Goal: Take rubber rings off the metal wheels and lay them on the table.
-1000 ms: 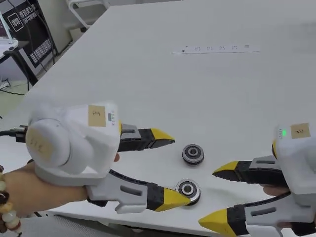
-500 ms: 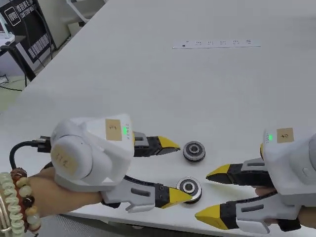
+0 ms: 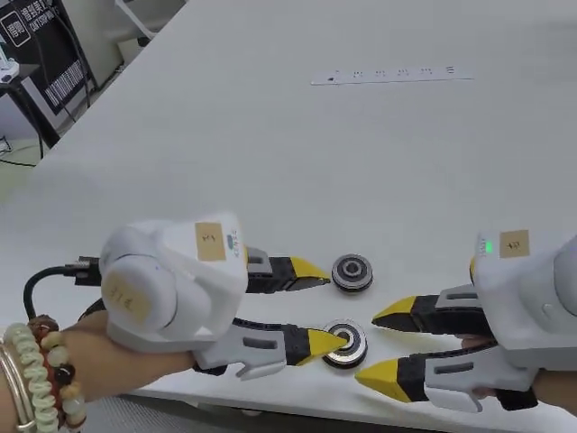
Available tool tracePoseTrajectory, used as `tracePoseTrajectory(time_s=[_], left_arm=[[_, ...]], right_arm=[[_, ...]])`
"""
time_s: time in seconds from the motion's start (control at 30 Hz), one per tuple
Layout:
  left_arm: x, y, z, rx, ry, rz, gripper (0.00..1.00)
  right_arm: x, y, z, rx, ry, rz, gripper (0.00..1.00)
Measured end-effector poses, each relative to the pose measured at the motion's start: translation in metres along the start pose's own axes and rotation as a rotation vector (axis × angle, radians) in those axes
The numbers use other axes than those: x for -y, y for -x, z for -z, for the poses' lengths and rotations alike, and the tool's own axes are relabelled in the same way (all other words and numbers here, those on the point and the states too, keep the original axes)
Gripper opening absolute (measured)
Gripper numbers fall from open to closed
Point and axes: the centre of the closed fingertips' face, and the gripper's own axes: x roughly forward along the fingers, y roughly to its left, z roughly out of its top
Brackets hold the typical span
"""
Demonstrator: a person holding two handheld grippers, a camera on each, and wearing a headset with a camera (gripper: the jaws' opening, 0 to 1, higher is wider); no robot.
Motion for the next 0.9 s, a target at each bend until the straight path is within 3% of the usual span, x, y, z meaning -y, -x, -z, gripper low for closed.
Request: tracePoseTrajectory(time_s=[0.7, 0.9], left_arm=[[0.006, -0.003, 0.015, -0.064, -0.032, 0.029, 0.25], [0.007, -0.005, 0.014, -0.051, -0.02, 0.035, 0.24]], right_arm=[[-0.003, -0.003, 0.003, -0.012, 0.027, -0.005, 0.26], [-0.003, -0.005, 0.003, -0.014, 0.037, -0.009, 0.25]])
